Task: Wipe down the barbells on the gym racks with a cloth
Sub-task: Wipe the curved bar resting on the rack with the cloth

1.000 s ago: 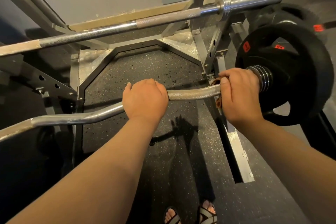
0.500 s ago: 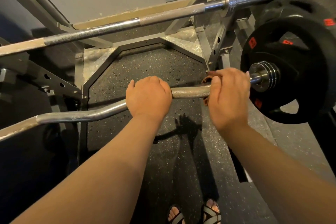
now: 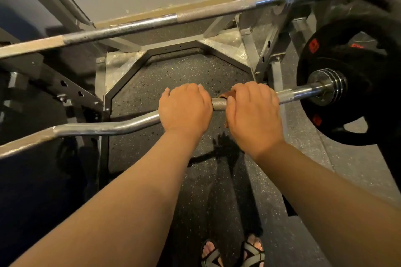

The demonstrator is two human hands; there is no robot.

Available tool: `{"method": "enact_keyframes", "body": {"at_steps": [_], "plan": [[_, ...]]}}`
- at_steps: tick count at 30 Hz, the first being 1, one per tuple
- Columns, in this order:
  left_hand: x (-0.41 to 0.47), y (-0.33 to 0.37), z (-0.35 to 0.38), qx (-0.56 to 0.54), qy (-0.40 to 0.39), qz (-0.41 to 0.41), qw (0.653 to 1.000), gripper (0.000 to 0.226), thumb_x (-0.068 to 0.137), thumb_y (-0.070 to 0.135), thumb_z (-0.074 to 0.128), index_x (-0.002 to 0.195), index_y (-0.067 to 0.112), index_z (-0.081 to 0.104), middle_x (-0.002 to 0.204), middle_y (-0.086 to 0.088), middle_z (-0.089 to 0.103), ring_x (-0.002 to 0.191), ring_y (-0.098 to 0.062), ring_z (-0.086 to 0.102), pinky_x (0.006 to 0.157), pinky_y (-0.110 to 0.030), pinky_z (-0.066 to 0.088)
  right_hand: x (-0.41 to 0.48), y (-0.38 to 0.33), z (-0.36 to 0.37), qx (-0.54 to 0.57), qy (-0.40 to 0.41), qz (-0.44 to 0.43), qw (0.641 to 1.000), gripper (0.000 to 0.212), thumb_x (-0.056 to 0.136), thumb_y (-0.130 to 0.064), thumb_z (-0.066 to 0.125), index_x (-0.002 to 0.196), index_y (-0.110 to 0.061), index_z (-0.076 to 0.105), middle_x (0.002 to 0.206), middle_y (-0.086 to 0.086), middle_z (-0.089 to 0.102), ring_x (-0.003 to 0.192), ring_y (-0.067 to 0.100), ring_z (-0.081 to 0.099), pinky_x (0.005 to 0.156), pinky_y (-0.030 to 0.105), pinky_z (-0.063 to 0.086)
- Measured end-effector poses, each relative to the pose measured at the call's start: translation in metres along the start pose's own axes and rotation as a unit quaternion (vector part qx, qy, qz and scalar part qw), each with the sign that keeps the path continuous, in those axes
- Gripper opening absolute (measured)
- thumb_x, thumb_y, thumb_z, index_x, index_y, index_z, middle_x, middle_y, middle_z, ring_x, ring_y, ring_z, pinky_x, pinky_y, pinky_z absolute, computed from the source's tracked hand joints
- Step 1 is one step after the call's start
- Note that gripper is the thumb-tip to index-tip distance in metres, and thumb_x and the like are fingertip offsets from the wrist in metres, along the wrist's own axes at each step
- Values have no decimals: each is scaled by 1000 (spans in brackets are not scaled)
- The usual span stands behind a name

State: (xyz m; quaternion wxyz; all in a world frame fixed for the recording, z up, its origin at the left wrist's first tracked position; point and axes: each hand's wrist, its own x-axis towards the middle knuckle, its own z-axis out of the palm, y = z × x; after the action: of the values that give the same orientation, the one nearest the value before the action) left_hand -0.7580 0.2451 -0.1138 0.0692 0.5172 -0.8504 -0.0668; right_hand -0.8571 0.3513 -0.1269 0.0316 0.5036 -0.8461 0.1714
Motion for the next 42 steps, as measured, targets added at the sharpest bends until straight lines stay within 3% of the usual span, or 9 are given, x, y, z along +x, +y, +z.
{"method": "enact_keyframes", "body": {"at_steps": [7,11,14,16,23,31,34,37,42], "plan": [[-14,-44,-4,36,-18,23,999,50,104,33,20,107,15,66,117,-3,67,129,-24,53,121,-53,25,1,3,-5,-7,-29,-8,1000,30,105,-37,34,107,-17,56,97,1,50,91,22,45,92,42,41],[-20,-82,-17,48,-16,-34,998,43,105,34,23,94,19,61,99,0,63,100,-22,57,112,-52,37,0,2,-8,-8,-39,3,999,29,105,-37,35,109,-17,56,99,1,51,93,23,45,94,42,41],[-19,-87,-23,44,-2,-49,998,36,105,32,28,84,19,55,81,2,49,71,-21,44,73,-39,41,1,0,-9,-4,-41,4,999,32,105,-37,32,109,-16,56,100,2,51,94,24,46,95,44,41],[-18,-84,-23,64,9,-46,997,36,104,32,30,82,19,55,77,2,47,66,-23,46,64,-36,34,1,-3,-8,-8,-41,14,999,35,104,-37,29,108,-16,57,100,2,52,95,25,46,97,44,40],[-14,-81,-25,102,-27,-42,994,28,103,30,32,79,23,46,63,9,30,56,-17,36,67,-36,34,9,-40,-2,9,-40,75,996,33,108,-32,31,110,-15,59,104,3,55,101,25,48,105,45,35],[-12,-87,-24,151,-39,3,988,24,101,27,27,82,24,42,69,6,35,57,-19,35,54,-34,20,8,-31,-4,21,-95,-86,992,34,108,-39,33,128,-21,54,115,-5,56,108,19,51,104,40,41],[-10,-88,-23,161,-38,17,986,22,100,28,25,85,24,41,75,5,40,59,-20,37,50,-32,13,7,-14,-7,27,-47,-11,998,30,108,-38,31,116,-23,56,105,-6,54,101,19,51,102,42,42],[-11,-90,-22,168,-37,25,985,19,101,27,28,87,25,40,74,4,38,58,-20,36,52,-33,17,-4,-40,5,60,-15,47,997,31,109,-30,36,128,-15,54,119,2,54,120,25,46,122,49,25],[-13,-88,-24,166,-36,32,985,23,102,25,28,92,23,49,79,2,44,66,-24,44,58,-34,27,-16,-43,16,31,-67,-94,993,51,108,-28,42,155,-9,32,148,11,40,145,29,30,129,48,7]]}}
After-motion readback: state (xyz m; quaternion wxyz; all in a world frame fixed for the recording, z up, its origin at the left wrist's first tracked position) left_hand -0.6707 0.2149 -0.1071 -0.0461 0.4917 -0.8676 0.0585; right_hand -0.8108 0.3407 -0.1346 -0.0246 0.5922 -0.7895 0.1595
